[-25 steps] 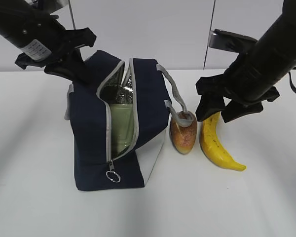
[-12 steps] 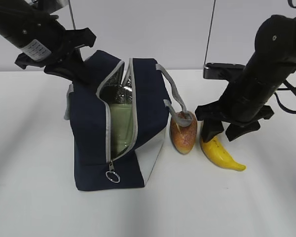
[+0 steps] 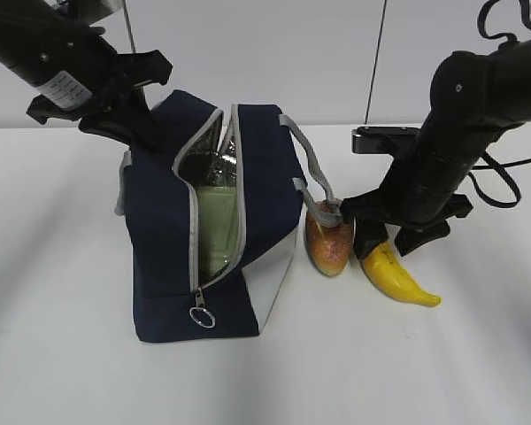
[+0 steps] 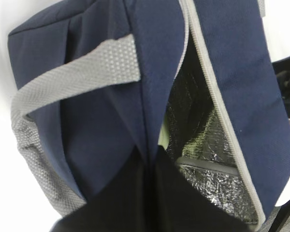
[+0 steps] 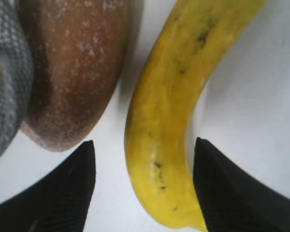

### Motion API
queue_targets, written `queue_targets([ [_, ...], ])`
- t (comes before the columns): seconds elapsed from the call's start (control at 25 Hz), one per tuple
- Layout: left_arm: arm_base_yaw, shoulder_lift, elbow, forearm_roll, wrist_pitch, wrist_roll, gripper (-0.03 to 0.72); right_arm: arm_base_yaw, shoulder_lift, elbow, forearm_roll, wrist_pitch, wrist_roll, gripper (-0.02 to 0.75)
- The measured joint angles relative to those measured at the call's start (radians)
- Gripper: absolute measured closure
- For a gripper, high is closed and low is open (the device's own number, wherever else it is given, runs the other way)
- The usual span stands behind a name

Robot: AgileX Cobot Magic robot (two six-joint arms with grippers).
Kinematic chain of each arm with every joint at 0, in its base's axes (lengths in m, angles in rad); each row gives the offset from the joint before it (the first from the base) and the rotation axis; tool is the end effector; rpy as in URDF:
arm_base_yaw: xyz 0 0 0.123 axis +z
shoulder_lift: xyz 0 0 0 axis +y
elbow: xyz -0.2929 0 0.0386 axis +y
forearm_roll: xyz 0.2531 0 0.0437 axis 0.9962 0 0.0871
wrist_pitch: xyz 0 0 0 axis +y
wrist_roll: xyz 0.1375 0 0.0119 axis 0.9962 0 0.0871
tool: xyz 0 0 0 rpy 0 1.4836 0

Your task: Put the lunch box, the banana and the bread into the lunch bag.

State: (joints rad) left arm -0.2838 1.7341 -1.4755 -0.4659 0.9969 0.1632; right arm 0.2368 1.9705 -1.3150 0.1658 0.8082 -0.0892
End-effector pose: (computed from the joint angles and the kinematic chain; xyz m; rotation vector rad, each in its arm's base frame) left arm 0.3671 -0.1613 0.2684 0.3653 2.6779 -0.6392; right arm 0.3889 0.1108 0.1239 -0.3283 2.9321 0.2141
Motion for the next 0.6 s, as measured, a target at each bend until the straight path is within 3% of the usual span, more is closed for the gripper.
queue_targets([
  [0.6,0.000,0.000,0.000,0.000,0.000,0.000,0.691,0.000,0.063,-0.028,-0.032,-0.002,0.000,0.295],
])
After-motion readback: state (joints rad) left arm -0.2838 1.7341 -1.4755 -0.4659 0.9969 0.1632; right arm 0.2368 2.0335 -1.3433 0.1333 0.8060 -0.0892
